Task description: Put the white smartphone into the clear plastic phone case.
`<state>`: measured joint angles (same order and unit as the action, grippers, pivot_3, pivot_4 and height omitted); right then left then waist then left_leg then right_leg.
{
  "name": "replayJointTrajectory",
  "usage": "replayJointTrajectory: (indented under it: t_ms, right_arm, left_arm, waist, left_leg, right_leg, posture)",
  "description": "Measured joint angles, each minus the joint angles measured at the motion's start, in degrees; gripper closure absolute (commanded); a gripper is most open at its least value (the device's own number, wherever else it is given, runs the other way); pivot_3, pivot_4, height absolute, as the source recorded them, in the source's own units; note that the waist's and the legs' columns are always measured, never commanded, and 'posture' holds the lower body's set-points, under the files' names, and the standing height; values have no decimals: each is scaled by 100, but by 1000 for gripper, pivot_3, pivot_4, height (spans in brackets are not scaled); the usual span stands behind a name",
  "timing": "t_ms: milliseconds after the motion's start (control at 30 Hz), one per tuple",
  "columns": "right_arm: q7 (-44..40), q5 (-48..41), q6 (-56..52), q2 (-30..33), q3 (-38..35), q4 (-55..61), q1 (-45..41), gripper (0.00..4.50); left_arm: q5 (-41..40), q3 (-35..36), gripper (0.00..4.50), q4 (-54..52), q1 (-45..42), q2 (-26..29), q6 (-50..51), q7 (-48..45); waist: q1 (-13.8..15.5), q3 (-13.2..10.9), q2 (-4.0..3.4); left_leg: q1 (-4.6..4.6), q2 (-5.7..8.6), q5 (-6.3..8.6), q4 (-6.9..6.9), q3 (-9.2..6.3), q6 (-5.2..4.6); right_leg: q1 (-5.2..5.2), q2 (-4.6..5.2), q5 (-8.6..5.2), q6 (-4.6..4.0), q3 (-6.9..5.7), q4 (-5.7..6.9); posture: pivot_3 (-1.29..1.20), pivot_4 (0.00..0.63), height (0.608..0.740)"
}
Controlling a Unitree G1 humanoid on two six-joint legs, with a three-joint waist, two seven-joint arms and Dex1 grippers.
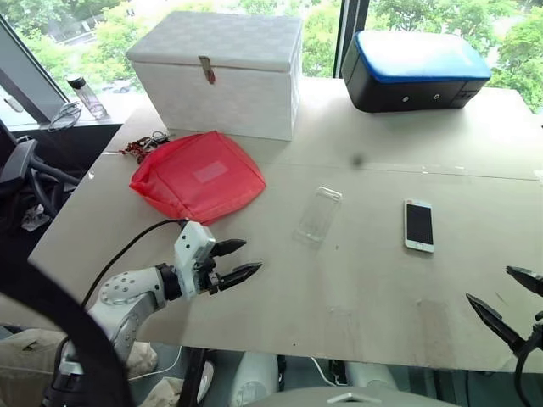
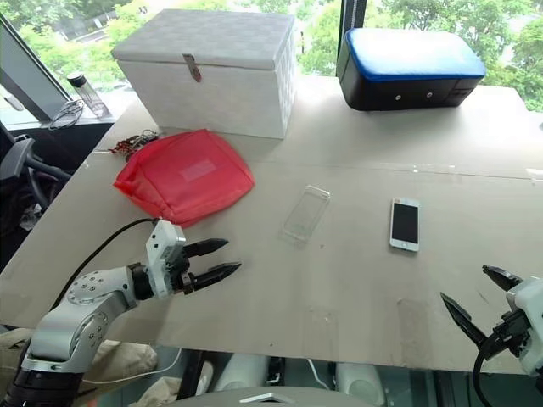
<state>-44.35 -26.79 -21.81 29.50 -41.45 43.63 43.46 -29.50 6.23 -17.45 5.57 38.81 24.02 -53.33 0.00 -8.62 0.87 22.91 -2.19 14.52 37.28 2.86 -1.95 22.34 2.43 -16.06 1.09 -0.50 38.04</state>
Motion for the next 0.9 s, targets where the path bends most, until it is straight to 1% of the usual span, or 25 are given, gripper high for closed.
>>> replayJointTrajectory:
  t_ms: [67, 167, 233, 333, 400, 533, 600, 667, 767, 833, 867, 900]
  right_arm:
    - [3, -15, -1, 5, 0, 1, -17, 0]
    - [-167, -275, 90, 122, 82, 25, -286, 0]
    - [-278, -420, 141, 160, 123, 78, -323, 0]
    - [-474, -667, 161, 252, 254, 207, -310, 0]
    - [-616, -856, 135, 418, 267, 331, -229, 0]
    - [-836, -1159, 114, 515, 258, 553, -36, 0]
    - [-942, -1171, 207, 503, 249, 591, 100, 0]
    - [-1037, -1171, 269, 486, 232, 617, 215, 0]
    - [-1168, -1171, 448, 437, 199, 724, 387, 0]
    - [-1203, -1171, 548, 422, 178, 769, 449, 0]
    - [-1202, -1172, 568, 422, 177, 775, 448, 0]
    - [-1177, -1183, 605, 402, 145, 811, 454, 0]
  left_arm:
    - [12, -9, 1061, 10, -21, -9, -12, -1]
    - [254, -280, 1061, 357, -719, -160, -268, -34]
    - [347, -437, 1061, 461, -1009, -176, -364, -132]
    - [687, -830, 1061, 756, -1483, -65, -527, -419]
    - [894, -1129, 1061, 1066, -1962, 28, -535, -671]
    - [1212, -1632, 1061, 1666, -2849, 52, -735, -1268]
    - [1457, -1967, 1061, 2253, -3424, -102, -976, -1626]
    - [1633, -2198, 1061, 2665, -3800, -268, -1185, -1856]
    - [1947, -2552, 1061, 3463, -4412, -646, -1606, -2183]
    - [2236, -2816, 1061, 4203, -4893, -999, -2049, -2420]
    - [2277, -2856, 1061, 4291, -4947, -1037, -2107, -2439]
    - [2424, -2954, 1061, 4652, -5117, -1184, -2335, -2488]
  waist:
    - [6, 0, 0]
    - [82, -1, 2]
    - [103, 0, 3]
    - [89, -1, 2]
    - [86, -1, 3]
    - [92, -1, 4]
    - [96, -1, 4]
    - [96, -1, 7]
    - [90, -3, 11]
    - [82, -5, 14]
    - [78, -5, 15]
    - [66, -5, 15]
  left_leg:
    - [3, 0, 0, -1, 1, 0]
    - [3, 5, -1, 7, 1, -2]
    - [-5, 6, 0, 7, -2, -2]
    - [-3, 5, 0, 7, -4, -2]
    - [-3, 4, 0, 7, -7, -2]
    - [-2, 6, -1, 7, -8, -2]
    - [-1, 9, -1, 10, -6, -2]
    - [2, 11, 0, 14, -5, -3]
    - [4, 12, 0, 16, -7, -3]
    - [4, 12, 0, 16, -7, -3]
    - [4, 12, 0, 16, -6, -3]
    - [3, 11, 0, 16, -6, -3]
  right_leg:
    - [0, 0, 0, 1, -1, -5]
    - [-5, -8, 1, 2, -2, -6]
    - [-17, -12, 2, 5, -3, -8]
    - [-16, -25, 12, 23, -2, -9]
    - [-16, -39, 13, 23, -2, -9]
    - [-18, -62, 13, 25, -3, -8]
    - [-19, -64, 12, 27, -2, -9]
    - [-19, -65, 11, 29, -2, -11]
    - [-18, -69, 10, 32, -2, -10]
    - [-18, -72, 10, 32, -1, -10]
    - [-18, -73, 10, 32, -1, -10]
    - [-17, -77, 10, 32, 1, -10]
  posture:
    - [0, 150, 740]
    - [0, 150, 740]
    - [0, 150, 740]
    - [0, 150, 740]
    - [0, 150, 740]
    - [0, 150, 740]
    - [0, 150, 740]
    - [0, 150, 740]
    - [0, 150, 740]
    - [0, 150, 740]
    - [0, 150, 740]
    - [0, 150, 740]
